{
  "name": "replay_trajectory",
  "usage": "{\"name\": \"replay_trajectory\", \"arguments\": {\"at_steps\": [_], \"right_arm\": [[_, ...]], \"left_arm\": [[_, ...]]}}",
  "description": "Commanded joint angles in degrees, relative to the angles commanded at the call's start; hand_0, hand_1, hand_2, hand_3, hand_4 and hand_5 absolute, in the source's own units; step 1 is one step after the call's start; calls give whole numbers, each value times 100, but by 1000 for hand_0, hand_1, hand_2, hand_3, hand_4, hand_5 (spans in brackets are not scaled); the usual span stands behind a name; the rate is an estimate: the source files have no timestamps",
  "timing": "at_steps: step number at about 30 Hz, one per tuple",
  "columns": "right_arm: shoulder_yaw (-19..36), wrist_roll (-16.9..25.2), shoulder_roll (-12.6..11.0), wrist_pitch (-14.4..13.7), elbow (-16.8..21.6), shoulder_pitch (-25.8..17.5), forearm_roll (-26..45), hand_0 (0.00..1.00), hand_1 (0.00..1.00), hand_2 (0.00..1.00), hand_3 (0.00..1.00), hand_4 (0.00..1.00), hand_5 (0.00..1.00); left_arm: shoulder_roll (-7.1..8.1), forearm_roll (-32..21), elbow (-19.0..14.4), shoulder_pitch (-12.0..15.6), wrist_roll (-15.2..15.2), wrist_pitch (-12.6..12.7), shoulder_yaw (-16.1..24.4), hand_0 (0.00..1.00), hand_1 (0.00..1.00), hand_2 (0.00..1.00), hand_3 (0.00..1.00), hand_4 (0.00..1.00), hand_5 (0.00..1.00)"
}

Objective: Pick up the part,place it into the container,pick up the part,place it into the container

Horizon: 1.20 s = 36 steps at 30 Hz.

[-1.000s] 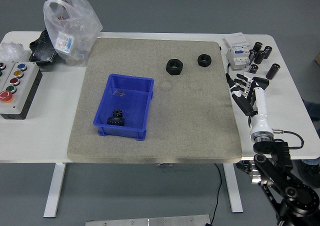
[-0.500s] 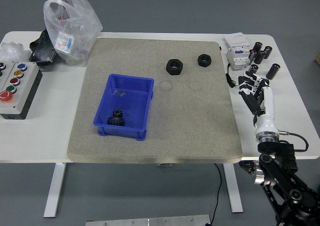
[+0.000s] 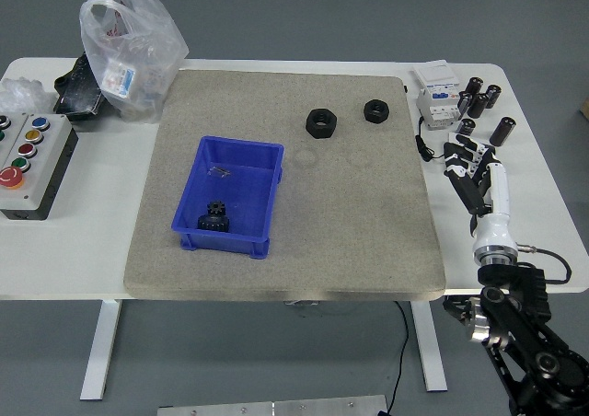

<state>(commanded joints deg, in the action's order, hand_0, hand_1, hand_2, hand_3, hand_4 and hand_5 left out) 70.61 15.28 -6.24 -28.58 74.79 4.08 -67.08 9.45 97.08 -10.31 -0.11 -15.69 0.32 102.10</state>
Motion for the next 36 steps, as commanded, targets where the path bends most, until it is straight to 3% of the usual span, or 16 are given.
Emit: {"name": "replay_trajectory", "arguments": {"at_steps": [12,27,36], "right_arm": [[125,-47,-25,9,90,-45,-135,603,691,720,733,765,515],[306,-174,-18,58,143,-45,-295,606,688,720,723,767,520],[342,-161,-30,55,103,-20,-227,603,686,719,712,769,522]], "left_arm": [[-27,-120,0,71,30,18,-22,612,604,587,619,622,344],[49,-130,0,-108,84,-26,-152,612,604,586,618,622,342],[-76,-93,0,-108,79,-37,-284,612,605,586,618,623,340]]}}
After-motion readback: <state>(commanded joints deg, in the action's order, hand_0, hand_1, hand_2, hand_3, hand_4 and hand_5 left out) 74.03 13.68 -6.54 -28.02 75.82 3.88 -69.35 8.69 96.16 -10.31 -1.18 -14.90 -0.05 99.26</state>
